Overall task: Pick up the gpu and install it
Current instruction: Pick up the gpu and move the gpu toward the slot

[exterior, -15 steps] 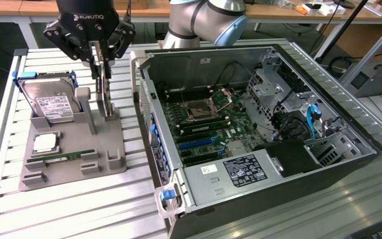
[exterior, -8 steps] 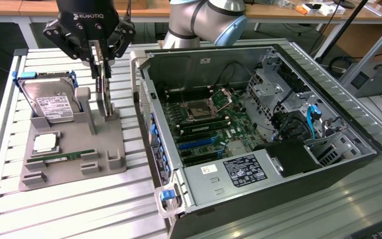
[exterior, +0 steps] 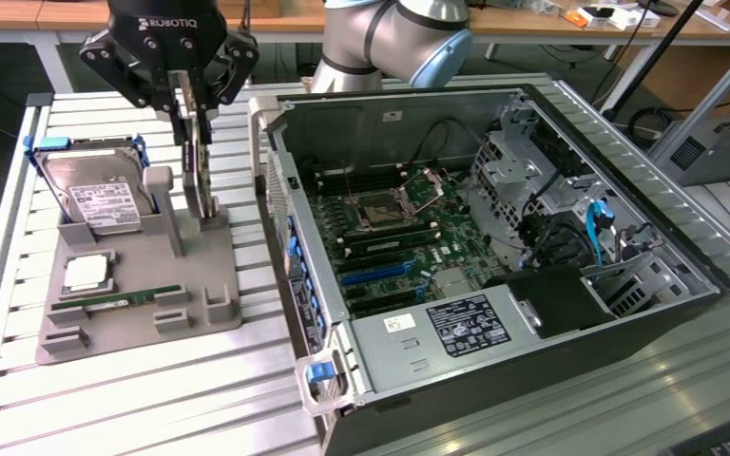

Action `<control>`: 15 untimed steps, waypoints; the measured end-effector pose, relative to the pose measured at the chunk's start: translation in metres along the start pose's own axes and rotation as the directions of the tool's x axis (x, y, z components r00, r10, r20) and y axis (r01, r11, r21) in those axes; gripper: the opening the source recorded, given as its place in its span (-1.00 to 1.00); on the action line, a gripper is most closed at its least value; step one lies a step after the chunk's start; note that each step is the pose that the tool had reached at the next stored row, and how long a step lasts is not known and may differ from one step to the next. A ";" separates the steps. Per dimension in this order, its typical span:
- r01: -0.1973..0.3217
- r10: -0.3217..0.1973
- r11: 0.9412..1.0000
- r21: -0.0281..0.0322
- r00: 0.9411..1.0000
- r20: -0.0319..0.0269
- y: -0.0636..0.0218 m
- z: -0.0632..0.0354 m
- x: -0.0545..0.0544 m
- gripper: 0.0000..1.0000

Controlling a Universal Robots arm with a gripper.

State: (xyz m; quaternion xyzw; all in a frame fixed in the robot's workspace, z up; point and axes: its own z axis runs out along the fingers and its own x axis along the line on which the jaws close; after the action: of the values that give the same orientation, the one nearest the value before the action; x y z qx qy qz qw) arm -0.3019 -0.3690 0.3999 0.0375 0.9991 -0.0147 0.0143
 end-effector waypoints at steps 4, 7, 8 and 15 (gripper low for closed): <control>0.000 0.000 1.000 0.000 1.000 0.000 0.0000 -0.0018 0.000 -0.47; 0.000 0.000 1.000 0.000 1.000 0.000 -0.0001 -0.0034 0.000 -0.47; 0.000 0.000 1.000 0.000 1.000 0.000 -0.0001 -0.0038 0.000 -0.47; 0.000 0.000 1.000 0.000 1.000 0.000 -0.0002 -0.0068 0.000 -0.47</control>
State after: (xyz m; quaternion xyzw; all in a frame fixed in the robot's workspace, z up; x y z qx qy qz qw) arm -0.3019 -0.3690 0.4067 0.0375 0.9991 -0.0147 0.0143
